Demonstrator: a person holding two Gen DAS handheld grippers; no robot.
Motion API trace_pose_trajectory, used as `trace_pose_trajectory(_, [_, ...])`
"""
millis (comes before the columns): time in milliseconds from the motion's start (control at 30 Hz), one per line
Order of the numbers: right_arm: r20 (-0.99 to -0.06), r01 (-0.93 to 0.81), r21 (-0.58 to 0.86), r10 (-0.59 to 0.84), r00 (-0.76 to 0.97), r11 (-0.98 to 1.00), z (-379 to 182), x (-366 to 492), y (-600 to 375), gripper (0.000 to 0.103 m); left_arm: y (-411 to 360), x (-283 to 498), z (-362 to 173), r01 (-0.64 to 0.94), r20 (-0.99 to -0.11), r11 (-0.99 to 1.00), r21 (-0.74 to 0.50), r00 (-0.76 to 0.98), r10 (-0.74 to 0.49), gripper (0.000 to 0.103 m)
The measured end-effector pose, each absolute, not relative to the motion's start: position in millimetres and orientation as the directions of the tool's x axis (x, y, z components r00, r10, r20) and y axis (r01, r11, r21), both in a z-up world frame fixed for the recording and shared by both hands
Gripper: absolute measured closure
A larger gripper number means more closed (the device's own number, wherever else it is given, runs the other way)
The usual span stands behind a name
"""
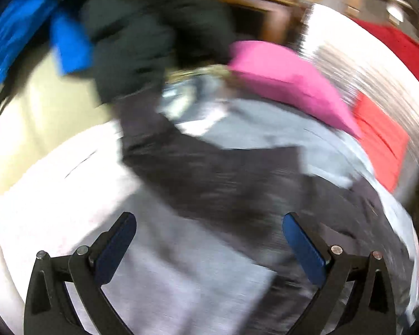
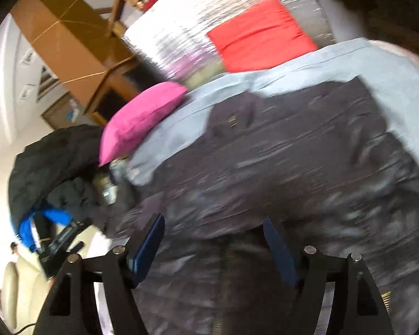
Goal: Fold large clothes
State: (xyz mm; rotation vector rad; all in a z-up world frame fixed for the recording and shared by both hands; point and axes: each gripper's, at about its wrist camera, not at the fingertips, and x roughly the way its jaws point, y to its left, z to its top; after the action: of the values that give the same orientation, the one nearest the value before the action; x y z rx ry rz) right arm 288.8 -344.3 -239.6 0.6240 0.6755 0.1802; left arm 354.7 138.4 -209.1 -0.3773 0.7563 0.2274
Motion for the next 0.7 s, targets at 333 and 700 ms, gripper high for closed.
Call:
trace_pose_trajectory(333, [-0.517,-0.060,0.626,0.472,0.714,0.777,-282,299,-283,0.029,232,397,-264,-0.471,-0.771,0.781,-0.410,0.637,-0.021,0.000])
trace_pose_trajectory(700, [-0.510,-0.074,0.656,0.513,0.690,0.751,-315,308,-282,0.029,269,447,-305,-0.503,-0.759,0.667,-0.549,0.634,-0.147,0.023])
